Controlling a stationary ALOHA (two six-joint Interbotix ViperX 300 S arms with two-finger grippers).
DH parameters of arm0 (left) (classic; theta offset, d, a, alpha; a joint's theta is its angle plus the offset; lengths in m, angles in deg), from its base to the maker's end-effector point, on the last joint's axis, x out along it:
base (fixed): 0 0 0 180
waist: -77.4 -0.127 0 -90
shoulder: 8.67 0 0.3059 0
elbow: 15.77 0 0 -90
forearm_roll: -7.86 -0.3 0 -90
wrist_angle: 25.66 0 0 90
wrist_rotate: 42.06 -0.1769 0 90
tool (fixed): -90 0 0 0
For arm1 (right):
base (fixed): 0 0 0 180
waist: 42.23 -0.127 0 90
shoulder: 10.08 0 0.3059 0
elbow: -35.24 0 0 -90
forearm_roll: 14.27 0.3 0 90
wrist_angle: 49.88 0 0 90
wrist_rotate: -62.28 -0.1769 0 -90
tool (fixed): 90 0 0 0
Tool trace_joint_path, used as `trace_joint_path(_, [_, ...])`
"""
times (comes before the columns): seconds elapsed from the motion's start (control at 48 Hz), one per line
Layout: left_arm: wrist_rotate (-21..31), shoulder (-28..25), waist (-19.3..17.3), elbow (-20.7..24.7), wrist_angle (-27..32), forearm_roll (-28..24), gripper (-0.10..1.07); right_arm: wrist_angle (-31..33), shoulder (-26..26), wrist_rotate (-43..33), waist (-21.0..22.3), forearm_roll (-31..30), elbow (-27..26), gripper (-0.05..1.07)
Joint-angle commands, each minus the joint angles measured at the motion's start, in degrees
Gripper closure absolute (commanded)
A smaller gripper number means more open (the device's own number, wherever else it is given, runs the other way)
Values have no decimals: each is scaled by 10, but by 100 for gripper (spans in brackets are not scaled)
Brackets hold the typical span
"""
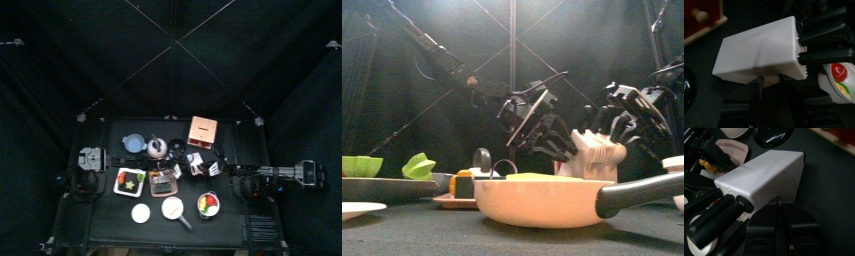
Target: Move holder closer to center
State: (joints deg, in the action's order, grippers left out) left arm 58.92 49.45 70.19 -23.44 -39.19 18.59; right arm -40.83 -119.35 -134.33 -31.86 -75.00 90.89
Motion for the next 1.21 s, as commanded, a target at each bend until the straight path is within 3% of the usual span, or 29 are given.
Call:
trace_joint_path(0.0, [1,27,3,8,-4,0,23,0,-1,-2,-35,3,-20,61])
trace_joint_path(0.521, [2,58,10,-23,-20,1,23,5,-1,4,-83,3,-69,61])
trace_joint_path(1.188, [3,95,35,-48,-26,1,23,5,39,2,-140,42,-80,61])
